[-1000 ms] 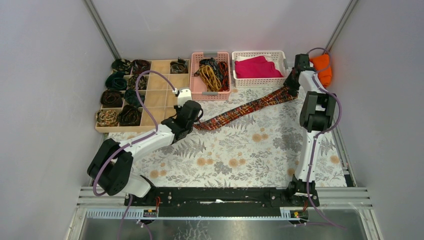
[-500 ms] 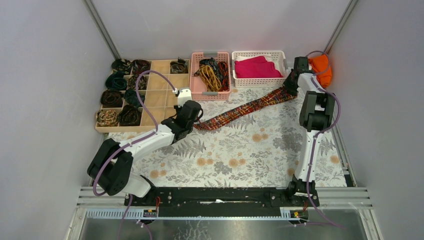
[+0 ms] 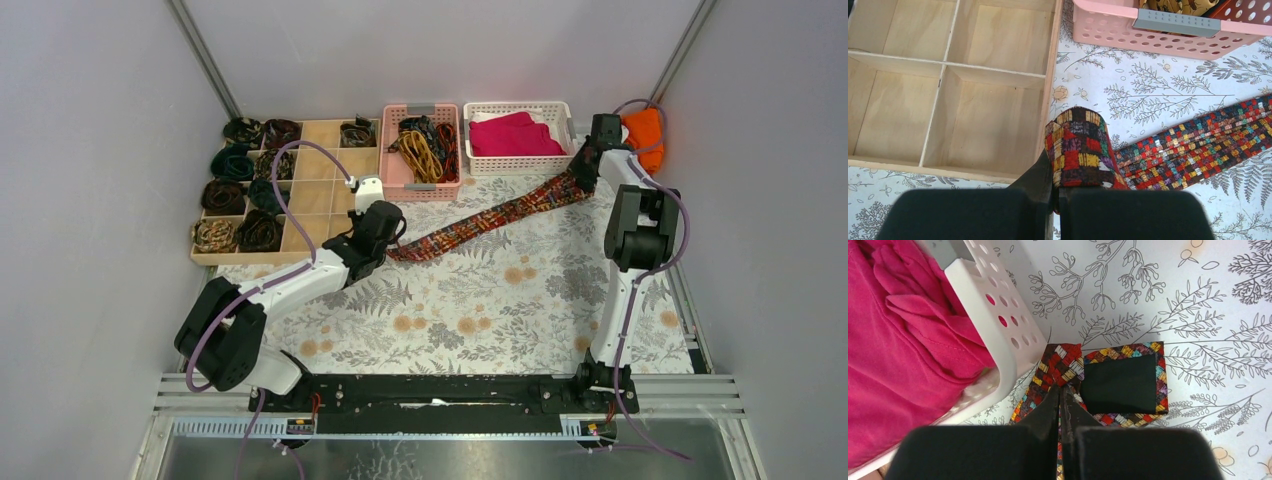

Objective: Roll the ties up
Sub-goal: Flatten out the tie at the center of the board.

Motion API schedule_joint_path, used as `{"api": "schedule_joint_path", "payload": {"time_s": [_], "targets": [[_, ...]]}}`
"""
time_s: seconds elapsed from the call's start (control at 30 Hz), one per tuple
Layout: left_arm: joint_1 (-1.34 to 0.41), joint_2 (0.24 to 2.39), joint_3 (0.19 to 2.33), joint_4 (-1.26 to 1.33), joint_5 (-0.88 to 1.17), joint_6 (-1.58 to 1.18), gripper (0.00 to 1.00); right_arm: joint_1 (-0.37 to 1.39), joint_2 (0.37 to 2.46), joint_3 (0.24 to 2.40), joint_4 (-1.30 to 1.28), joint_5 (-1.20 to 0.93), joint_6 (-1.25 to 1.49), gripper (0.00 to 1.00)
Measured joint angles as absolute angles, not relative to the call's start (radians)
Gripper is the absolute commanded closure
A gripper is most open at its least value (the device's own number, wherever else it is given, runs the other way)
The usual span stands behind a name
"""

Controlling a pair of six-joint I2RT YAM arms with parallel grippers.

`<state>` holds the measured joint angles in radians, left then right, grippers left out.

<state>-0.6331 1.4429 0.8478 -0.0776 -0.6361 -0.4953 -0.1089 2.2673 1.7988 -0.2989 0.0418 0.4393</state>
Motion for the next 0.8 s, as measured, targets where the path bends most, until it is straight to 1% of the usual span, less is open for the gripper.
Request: {"api": "schedule_joint_path", "payload": {"time_s": [0.1,0.17,0.27,0.43,0.53,0.6,0.73,0.8], "targets": [[-0.633,1.443,0.848,-0.078,-0.636,-0.495,1.00,-0.109,2.255,1.789,-0.302,0.049,0.434,1.00],[-0.633,1.443,0.848,-0.078,-0.636,-0.495,1.00,-0.108,2.250,1.788,-0.319,0.065,0.425,0.98],[-0.633,1.443,0.848,-0.078,-0.636,-0.495,1.00,-0.108,2.248,1.788,-0.353,0.079,0.413,0.78],[-0.633,1.443,0.848,-0.078,-0.636,-0.495,1.00,-0.108,2.248,1.788,-0.392,0.088,0.393,0.77],[-0.633,1.443,0.848,-0.078,-0.636,-0.495,1.00,-0.108,2.248,1.788,-0.392,0.086,0.393,0.72],[-0.633,1.443,0.848,-0.078,-0.636,-0.495,1.00,-0.108,2.248,1.788,-0.392,0.084,0.393,0.71],[-0.633,1.443,0.848,-0.078,-0.636,-0.495,1.00,-0.108,2.248,1.788,-0.392,0.073,0.393,0.72],[-0.633,1.443,0.848,-0.078,-0.636,-0.495,1.00,-0.108,2.252,1.792,-0.392,0.065,0.393,0.74]]}}
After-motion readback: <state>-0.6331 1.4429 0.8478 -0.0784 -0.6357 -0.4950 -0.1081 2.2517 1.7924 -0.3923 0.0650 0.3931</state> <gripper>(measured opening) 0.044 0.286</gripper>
